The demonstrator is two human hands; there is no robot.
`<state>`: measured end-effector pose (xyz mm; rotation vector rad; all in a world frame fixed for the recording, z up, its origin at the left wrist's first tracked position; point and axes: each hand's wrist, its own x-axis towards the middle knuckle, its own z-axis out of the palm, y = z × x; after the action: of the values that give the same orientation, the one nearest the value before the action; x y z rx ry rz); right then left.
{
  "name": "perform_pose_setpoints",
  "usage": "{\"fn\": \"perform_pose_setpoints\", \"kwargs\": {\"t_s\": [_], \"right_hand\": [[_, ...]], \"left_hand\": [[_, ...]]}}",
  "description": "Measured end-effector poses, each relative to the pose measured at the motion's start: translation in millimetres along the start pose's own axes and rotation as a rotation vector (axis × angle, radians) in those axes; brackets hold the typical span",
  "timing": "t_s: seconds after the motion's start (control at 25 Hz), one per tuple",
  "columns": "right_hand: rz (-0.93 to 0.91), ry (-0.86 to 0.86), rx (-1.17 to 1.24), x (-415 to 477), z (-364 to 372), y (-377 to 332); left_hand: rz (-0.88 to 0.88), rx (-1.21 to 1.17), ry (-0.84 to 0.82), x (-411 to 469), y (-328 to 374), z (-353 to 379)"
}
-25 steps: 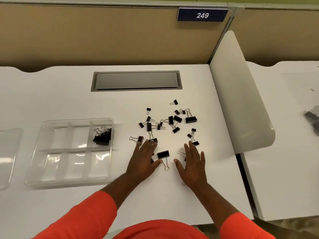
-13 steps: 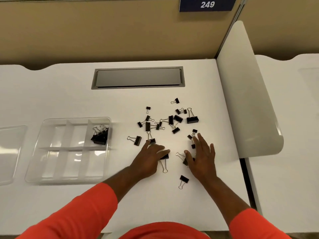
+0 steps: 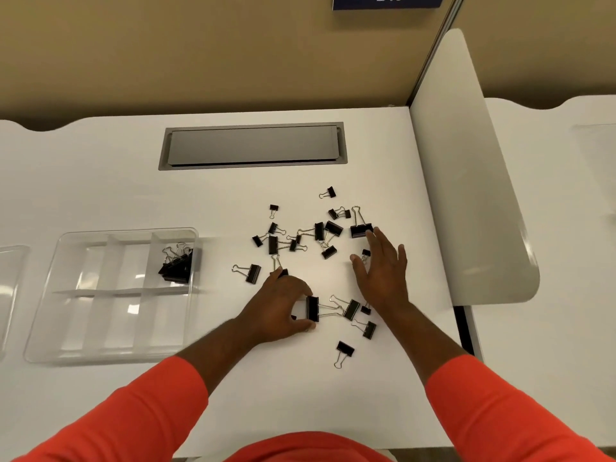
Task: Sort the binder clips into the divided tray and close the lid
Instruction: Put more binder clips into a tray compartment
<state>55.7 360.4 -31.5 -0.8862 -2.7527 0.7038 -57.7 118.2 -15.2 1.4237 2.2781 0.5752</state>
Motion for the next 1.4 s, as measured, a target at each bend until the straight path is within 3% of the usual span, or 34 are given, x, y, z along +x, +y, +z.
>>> {"fn": "perform_pose_setpoints", "kwargs": {"t_s": [0.24, 0.36, 0.64, 1.04, 1.4], "right_hand": [[0.053, -0.041, -0.050, 37, 10, -4], [0.051, 0.036, -0.018, 45, 12, -5], [0.168, 0.014, 0.192, 41, -1, -15], [0.203, 0.106, 0.350, -34, -19, -46], [0.070, 0.111, 0.461, -99, -1, -117]], "left_hand": [[-0.171, -0.153, 0.052, -3, 0, -1], [-0.191, -0.140, 0.050, -4, 0, 0], [-0.020, 0.220, 0.080, 0, -5, 9], [-0.187, 0.110, 0.359, -17, 11, -6], [-0.389, 0.040, 0.539, -91, -6, -33]]}}
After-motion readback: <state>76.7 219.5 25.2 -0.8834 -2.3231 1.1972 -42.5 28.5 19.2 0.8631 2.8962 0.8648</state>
